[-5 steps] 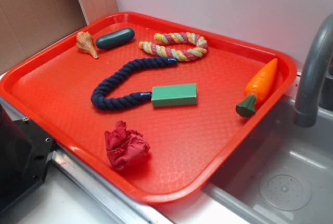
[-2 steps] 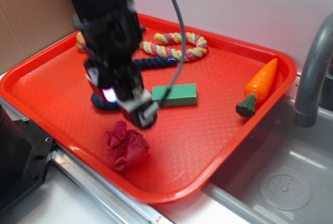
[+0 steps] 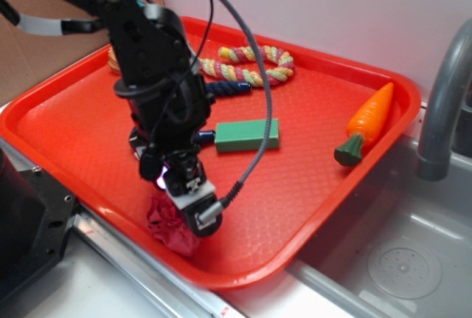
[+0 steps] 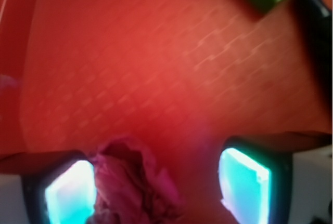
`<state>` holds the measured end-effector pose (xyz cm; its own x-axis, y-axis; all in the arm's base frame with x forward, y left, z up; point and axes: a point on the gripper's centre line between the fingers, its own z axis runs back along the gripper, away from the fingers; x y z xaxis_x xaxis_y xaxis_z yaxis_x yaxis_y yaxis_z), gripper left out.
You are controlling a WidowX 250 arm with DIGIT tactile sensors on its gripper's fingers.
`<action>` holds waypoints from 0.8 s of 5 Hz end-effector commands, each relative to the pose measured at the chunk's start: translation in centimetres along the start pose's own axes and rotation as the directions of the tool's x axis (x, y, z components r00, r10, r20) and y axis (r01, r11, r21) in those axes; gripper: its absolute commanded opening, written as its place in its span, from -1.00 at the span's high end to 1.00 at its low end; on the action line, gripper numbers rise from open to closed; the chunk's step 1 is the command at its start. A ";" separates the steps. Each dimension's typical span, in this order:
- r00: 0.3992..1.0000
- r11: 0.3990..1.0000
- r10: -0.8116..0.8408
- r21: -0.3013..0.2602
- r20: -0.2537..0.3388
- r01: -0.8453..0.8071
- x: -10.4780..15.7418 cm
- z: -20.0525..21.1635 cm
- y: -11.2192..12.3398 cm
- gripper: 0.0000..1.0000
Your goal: Grab the red paper.
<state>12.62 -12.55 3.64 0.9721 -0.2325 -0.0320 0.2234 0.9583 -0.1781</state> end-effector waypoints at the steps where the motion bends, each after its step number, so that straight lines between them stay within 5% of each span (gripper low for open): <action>1: 0.991 0.995 -0.096 0.002 -0.098 0.096 -2.1 -0.7 -2.0 -1.00; 2: 0.989 0.997 -0.069 0.019 -0.127 0.072 -2.3 -1.4 -1.6 1.00; 4: 0.995 0.997 -0.042 0.064 -0.091 0.048 -1.1 -0.8 -0.2 1.00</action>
<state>11.43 -12.88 2.80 0.9461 -0.3021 -0.1169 0.2871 0.9491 -0.1293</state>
